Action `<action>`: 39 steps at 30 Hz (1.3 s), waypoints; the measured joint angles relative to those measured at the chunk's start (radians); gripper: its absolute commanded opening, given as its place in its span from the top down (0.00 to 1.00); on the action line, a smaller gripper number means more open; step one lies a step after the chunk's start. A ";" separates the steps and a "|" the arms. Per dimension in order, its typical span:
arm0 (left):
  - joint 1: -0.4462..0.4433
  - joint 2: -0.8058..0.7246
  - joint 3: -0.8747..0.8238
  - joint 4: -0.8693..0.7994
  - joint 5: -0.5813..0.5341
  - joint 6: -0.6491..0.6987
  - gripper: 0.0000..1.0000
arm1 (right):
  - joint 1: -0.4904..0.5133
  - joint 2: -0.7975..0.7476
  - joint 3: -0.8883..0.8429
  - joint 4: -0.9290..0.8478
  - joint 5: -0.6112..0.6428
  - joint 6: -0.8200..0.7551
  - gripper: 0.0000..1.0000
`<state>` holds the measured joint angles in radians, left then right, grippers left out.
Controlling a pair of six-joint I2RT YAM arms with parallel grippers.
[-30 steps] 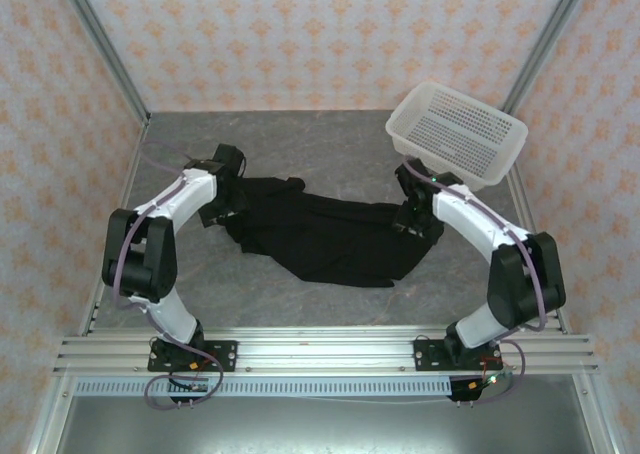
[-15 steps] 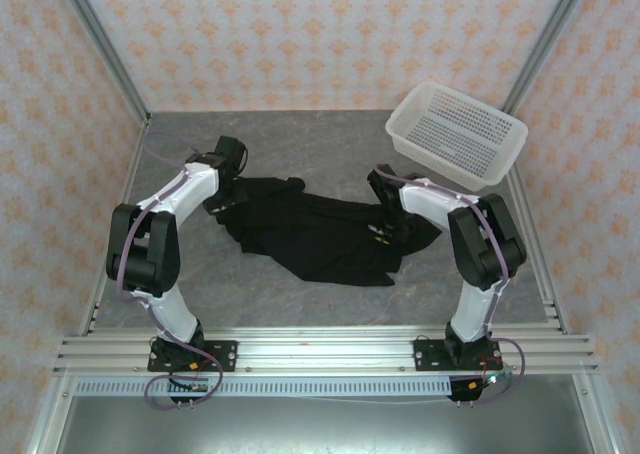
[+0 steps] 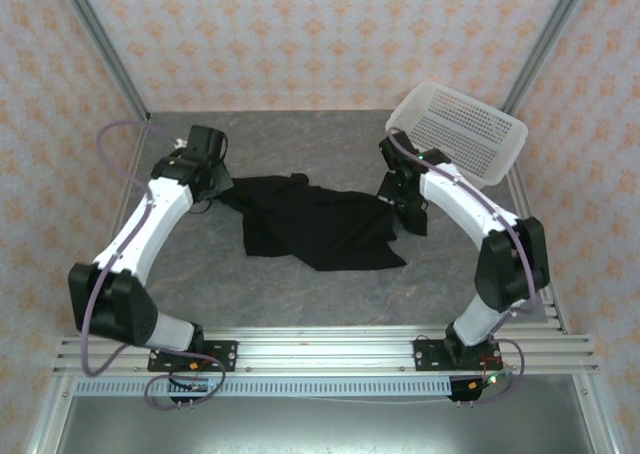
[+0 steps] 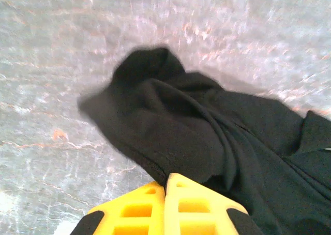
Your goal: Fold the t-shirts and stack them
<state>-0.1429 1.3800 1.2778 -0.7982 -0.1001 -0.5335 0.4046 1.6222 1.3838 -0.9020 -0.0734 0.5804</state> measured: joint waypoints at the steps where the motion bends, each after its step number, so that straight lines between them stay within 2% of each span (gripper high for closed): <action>1: 0.000 -0.039 0.000 -0.001 -0.013 -0.009 1.00 | -0.002 -0.020 0.016 -0.014 0.008 -0.008 1.00; 6: 0.000 -0.183 0.000 -0.002 -0.040 -0.041 1.00 | -0.023 -0.073 0.061 -0.065 0.026 -0.035 1.00; 9: 0.003 -0.179 0.012 0.005 -0.039 -0.041 1.00 | -0.049 -0.050 0.086 -0.079 0.025 -0.050 1.00; 11: 0.011 -0.109 0.061 0.005 -0.039 -0.037 1.00 | -0.068 -0.002 0.124 -0.082 0.024 -0.062 1.00; 19: 0.094 0.415 0.360 0.017 0.041 0.012 1.00 | -0.129 0.352 0.347 -0.078 0.027 -0.113 1.00; 22: 0.114 0.482 0.369 -0.001 0.042 0.024 1.00 | -0.144 0.415 0.355 -0.080 0.026 -0.115 1.00; 23: 0.124 0.482 0.367 -0.013 0.043 0.028 0.92 | -0.147 0.423 0.356 -0.080 0.026 -0.115 1.00; 24: 0.144 0.477 0.368 -0.025 0.043 0.037 0.71 | -0.148 0.429 0.358 -0.083 0.026 -0.116 1.00; 25: 0.172 0.474 0.378 -0.045 0.041 0.046 0.57 | -0.150 0.433 0.364 -0.088 0.026 -0.119 1.00; 28: 0.248 0.470 0.400 -0.087 -0.003 0.068 0.54 | -0.149 0.434 0.379 -0.092 0.022 -0.126 0.99; 29: 0.268 0.463 0.392 -0.090 -0.024 0.078 0.51 | -0.149 0.433 0.381 -0.093 0.021 -0.126 0.93; 30: 0.283 0.447 0.367 -0.088 -0.042 0.091 0.48 | -0.148 0.433 0.382 -0.095 0.019 -0.126 0.82; 32: 0.290 0.387 0.282 -0.084 -0.056 0.099 0.48 | -0.148 0.433 0.381 -0.105 0.018 -0.127 0.61; 33: 0.283 0.344 0.229 -0.087 -0.053 0.102 0.48 | -0.148 0.428 0.377 -0.106 0.018 -0.130 0.55; 35: 0.259 0.256 0.132 -0.090 -0.028 0.107 0.46 | -0.147 0.401 0.347 -0.105 0.023 -0.133 0.47; 39: 0.170 0.105 -0.060 -0.092 0.062 0.105 0.41 | -0.121 0.252 0.213 -0.103 0.023 -0.132 0.43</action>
<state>0.0269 1.4853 1.2182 -0.8902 -0.0380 -0.4290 0.2832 1.8744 1.5970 -1.0046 -0.0509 0.4488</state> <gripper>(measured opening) 0.581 0.558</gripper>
